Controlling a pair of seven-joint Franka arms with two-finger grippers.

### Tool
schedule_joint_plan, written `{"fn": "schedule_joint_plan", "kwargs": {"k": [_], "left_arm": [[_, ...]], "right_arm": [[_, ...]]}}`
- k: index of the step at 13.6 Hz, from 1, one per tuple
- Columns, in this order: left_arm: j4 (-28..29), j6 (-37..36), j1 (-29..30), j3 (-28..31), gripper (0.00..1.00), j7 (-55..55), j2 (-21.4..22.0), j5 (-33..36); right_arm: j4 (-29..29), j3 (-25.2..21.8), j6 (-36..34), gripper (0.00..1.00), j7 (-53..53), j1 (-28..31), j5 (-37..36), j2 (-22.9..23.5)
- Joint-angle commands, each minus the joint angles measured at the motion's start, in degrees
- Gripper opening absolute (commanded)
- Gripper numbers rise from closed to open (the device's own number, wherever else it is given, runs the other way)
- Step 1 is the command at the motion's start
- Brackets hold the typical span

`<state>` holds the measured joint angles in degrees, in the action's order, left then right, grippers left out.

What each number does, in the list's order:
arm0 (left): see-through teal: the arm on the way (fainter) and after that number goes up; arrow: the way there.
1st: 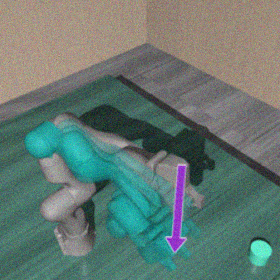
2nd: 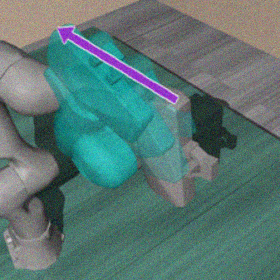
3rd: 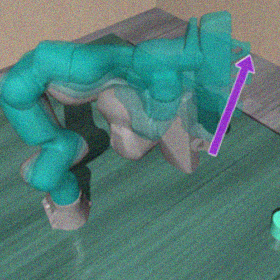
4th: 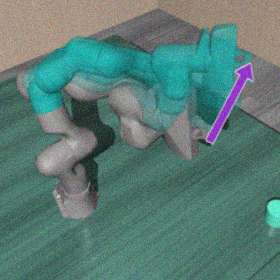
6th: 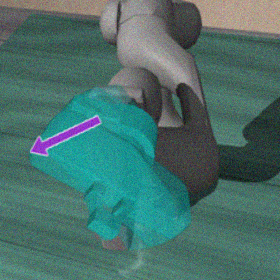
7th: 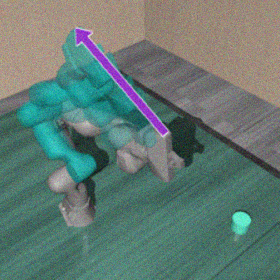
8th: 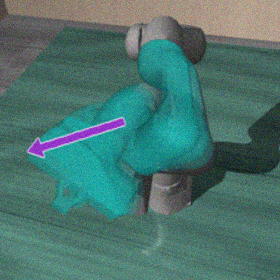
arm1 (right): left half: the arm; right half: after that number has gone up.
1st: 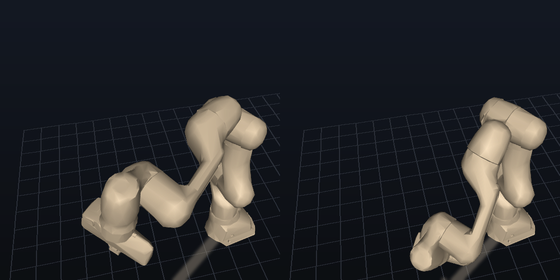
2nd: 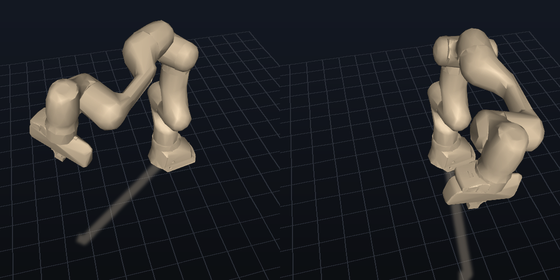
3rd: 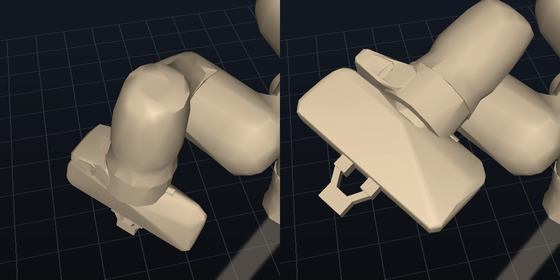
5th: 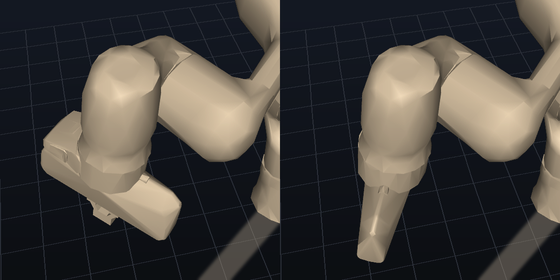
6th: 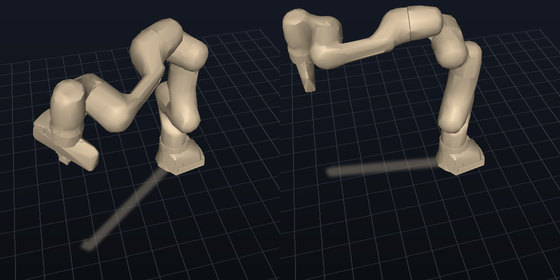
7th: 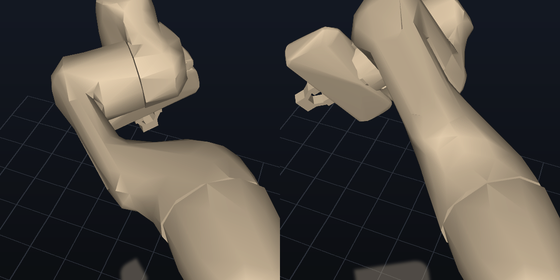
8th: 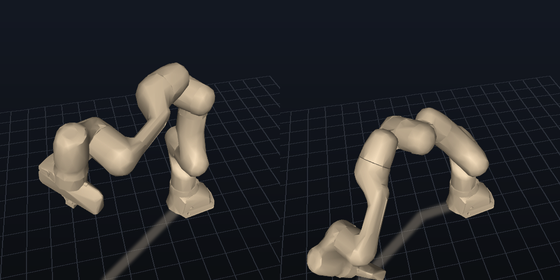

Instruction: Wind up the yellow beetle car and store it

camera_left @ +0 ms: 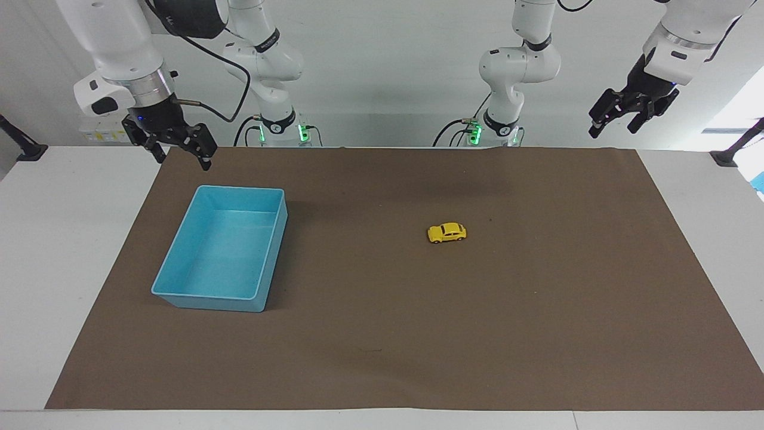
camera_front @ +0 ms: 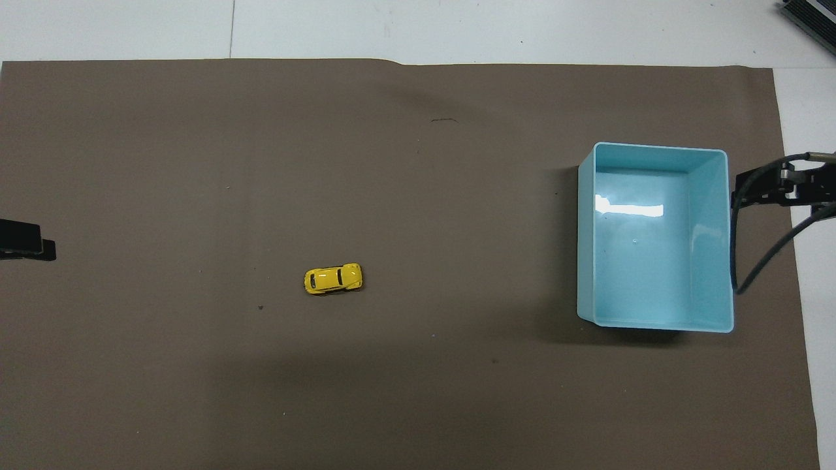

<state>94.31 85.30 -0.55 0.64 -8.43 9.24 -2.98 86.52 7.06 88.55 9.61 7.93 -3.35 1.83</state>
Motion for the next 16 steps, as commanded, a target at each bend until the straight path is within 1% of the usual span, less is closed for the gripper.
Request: {"fn": "schedule_joint_plan", "kwargs": {"k": [1, 11, 16], "left_arm": [[1.3, -0.2, 0.0, -0.1, 1.00, -0.7, 1.2, 0.7], [1.3, -0.5, 0.0, -0.1, 1.00, -0.9, 1.2, 0.7], [1.5, -2.4, 0.4, -0.1, 1.00, -7.0, 1.5, 0.7]], "right_arm": [[1.8, 0.1, 1.4, 1.00, -0.2, 0.5, 0.7, -1.4], [1.8, 0.1, 1.3, 1.00, -0.2, 0.5, 0.8, -1.4], [1.8, 0.1, 1.4, 1.00, -0.2, 0.5, 0.7, -1.4]]}}
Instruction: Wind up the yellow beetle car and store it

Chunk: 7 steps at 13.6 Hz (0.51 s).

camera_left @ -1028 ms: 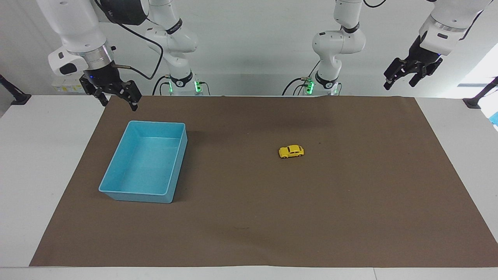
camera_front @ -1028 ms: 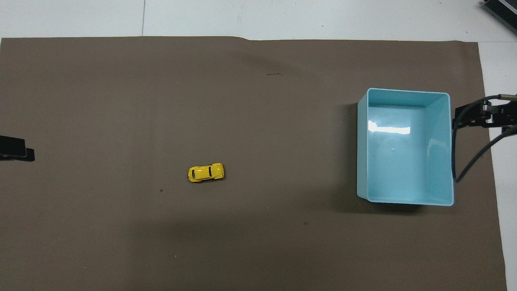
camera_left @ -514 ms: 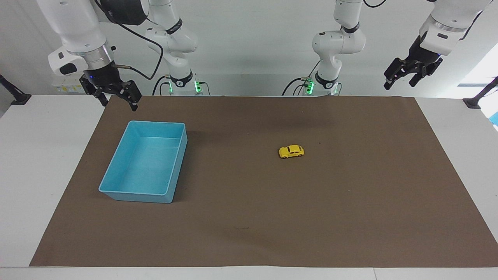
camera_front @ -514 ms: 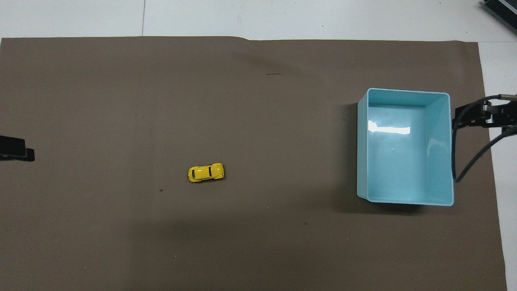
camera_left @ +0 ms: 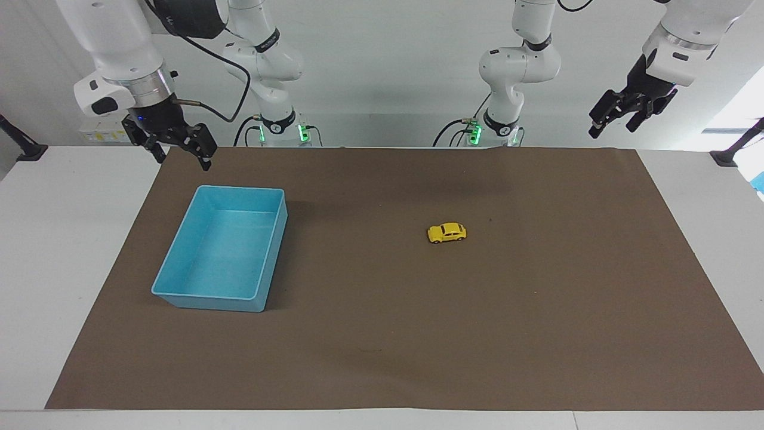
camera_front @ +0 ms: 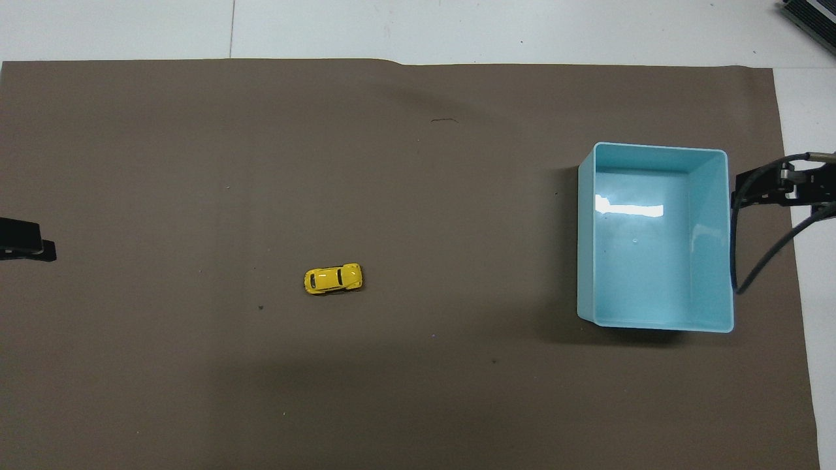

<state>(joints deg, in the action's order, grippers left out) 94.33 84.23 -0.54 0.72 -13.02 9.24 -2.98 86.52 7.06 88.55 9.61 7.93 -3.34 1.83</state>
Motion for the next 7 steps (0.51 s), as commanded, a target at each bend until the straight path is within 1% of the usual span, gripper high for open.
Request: {"fn": "schedule_joint_plan", "kwargs": {"k": [1, 4, 7], "left_arm": [[1.5, -2.1, 0.2, -0.2, 1.00, -5.9, 1.0, 0.7], [3.5, -1.6, -0.3, -0.6, 1.00, -20.8, 1.2, 0.6], [5.3, -1.3, -0.4, -0.9, 1.00, -30.1, 1.1, 0.3]], "right_arm": [[1.8, 0.1, 1.3, 1.00, -0.2, 0.5, 0.8, -1.4], [1.8, 0.1, 1.4, 1.00, -0.2, 0.6, 0.8, -1.4], [1.8, 0.1, 1.3, 1.00, -0.2, 0.5, 0.7, -1.4]]}}
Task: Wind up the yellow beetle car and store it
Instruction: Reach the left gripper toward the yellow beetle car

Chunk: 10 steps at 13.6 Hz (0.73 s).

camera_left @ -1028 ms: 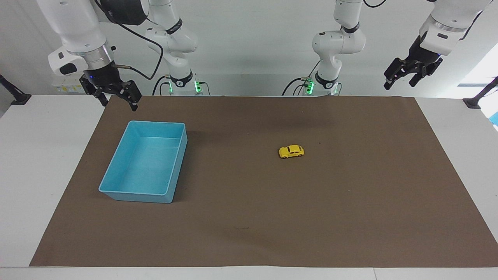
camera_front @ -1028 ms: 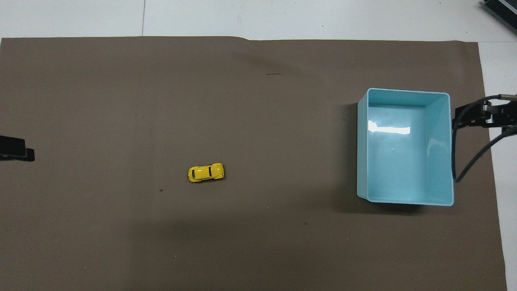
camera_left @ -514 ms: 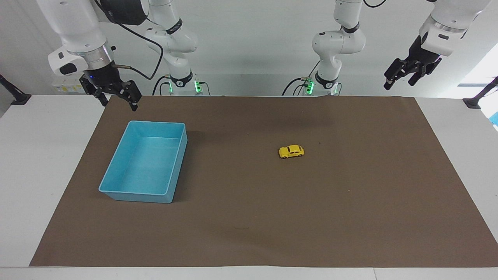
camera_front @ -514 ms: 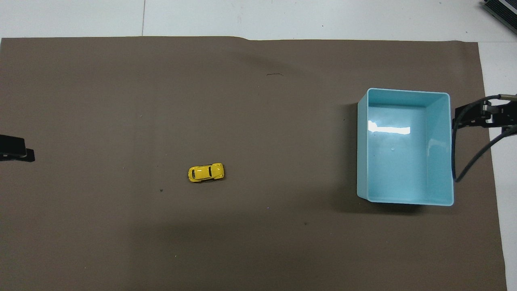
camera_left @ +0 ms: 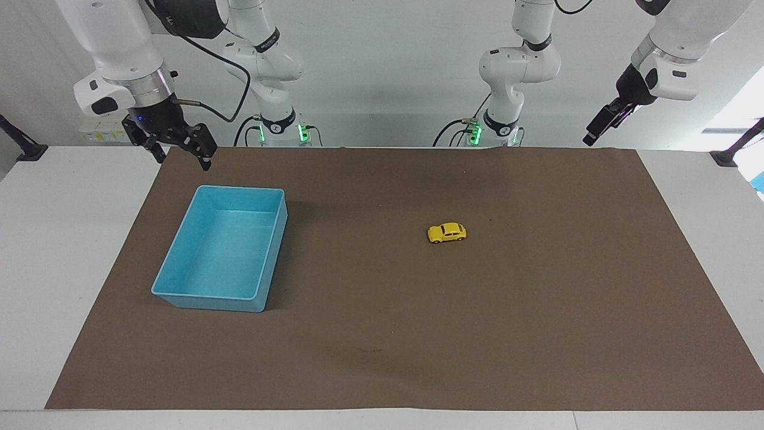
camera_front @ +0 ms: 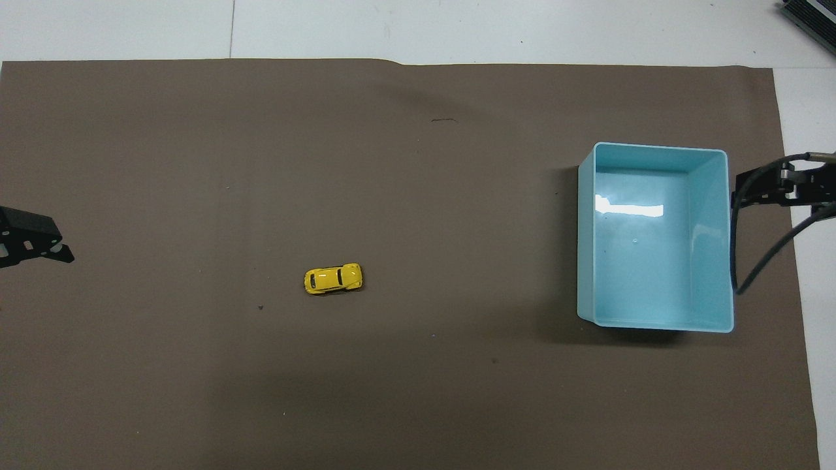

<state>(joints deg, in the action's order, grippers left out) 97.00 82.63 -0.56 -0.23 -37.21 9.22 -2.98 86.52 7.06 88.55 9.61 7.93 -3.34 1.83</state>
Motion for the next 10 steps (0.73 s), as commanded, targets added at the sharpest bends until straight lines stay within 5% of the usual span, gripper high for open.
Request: {"fn": "schedule_joint_plan", "kwargs": {"k": [1, 6, 10], "left_arm": [[3.4, 0.4, -0.5, 0.0, 1.00, -10.6, 1.2, 0.1], [9.9, 8.0, -4.5, 0.1, 1.00, -37.2, 1.1, -1.8], [14.1, 14.1, -6.8, 0.1, 1.00, -47.7, 1.0, -3.6]], "right_arm": [[1.8, 0.1, 1.4, 1.00, -0.2, 0.5, 0.7, -1.4], [1.8, 0.1, 1.4, 1.00, -0.2, 0.5, 0.8, -1.4], [1.8, 0.1, 1.4, 1.00, -0.2, 0.6, 0.7, -1.4]]}}
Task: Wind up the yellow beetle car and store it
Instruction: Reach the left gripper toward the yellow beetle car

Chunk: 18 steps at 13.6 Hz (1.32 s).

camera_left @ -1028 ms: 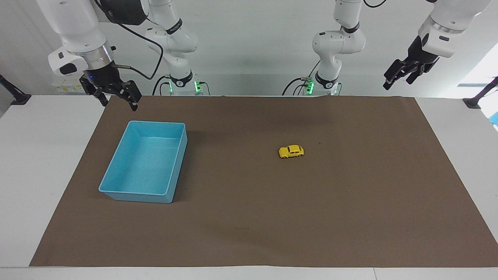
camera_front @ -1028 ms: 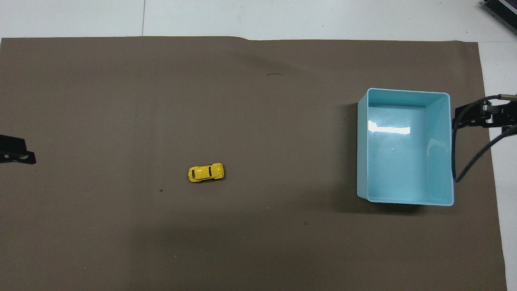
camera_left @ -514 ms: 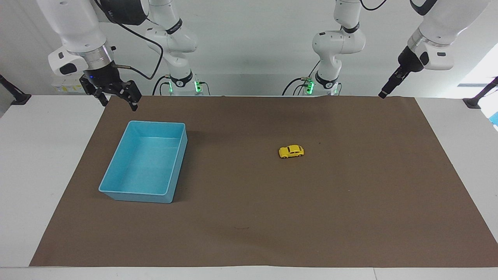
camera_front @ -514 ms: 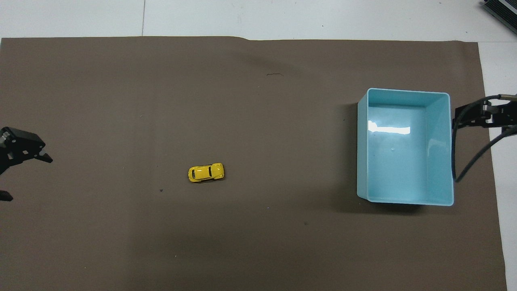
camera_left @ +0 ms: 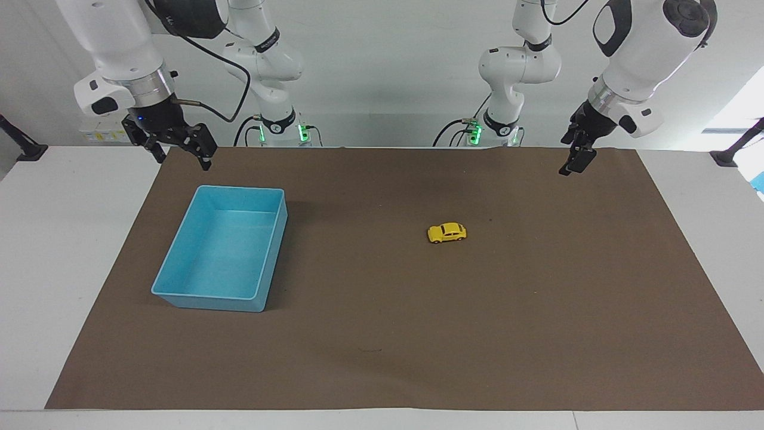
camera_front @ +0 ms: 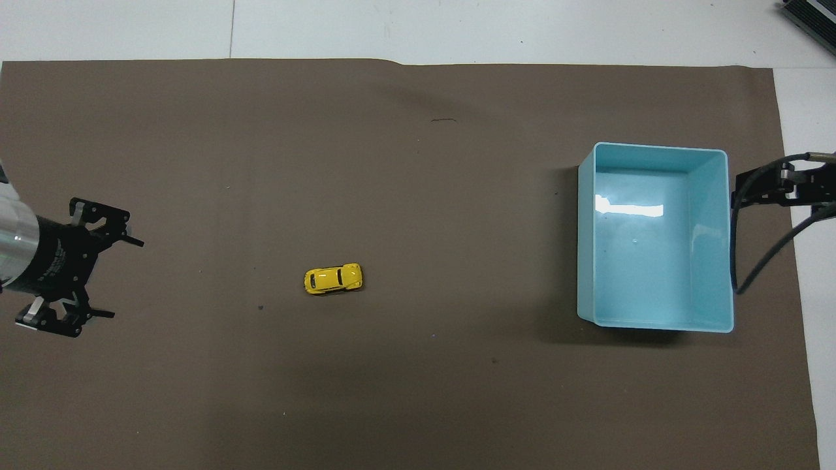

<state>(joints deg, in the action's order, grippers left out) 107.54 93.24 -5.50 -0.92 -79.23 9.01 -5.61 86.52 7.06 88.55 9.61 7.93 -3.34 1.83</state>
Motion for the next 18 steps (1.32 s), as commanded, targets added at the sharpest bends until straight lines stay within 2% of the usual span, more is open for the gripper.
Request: {"fn": "schedule_joint_plan", "kwargs": {"k": [1, 6, 11, 14, 18], "left_arm": [[4.7, 5.5, -2.7, 0.7, 1.00, -9.4, 1.3, -1.0], [7.1, 15.8, -4.7, 0.7, 1.00, -27.3, -0.2, -1.1], [8.6, 18.2, -6.0, 0.7, 1.00, -29.1, -1.0, -1.5], [9.5, 23.4, -9.7, 0.7, 1.00, -40.2, -3.8, -1.5], [10.8, 25.1, -10.3, 0.7, 1.00, -42.1, -4.8, -4.0]], "right_arm": [[1.8, 0.1, 1.4, 1.00, -0.2, 0.6, 0.7, -1.4], [1.8, 0.1, 1.4, 1.00, -0.2, 0.5, 0.8, -1.4], [1.8, 0.1, 1.3, 1.00, -0.2, 0.6, 0.7, -1.4], [1.8, 0.1, 1.4, 1.00, -0.2, 0.6, 0.8, -1.4], [1.8, 0.1, 1.3, 1.00, -0.2, 0.5, 0.8, -1.4]]}}
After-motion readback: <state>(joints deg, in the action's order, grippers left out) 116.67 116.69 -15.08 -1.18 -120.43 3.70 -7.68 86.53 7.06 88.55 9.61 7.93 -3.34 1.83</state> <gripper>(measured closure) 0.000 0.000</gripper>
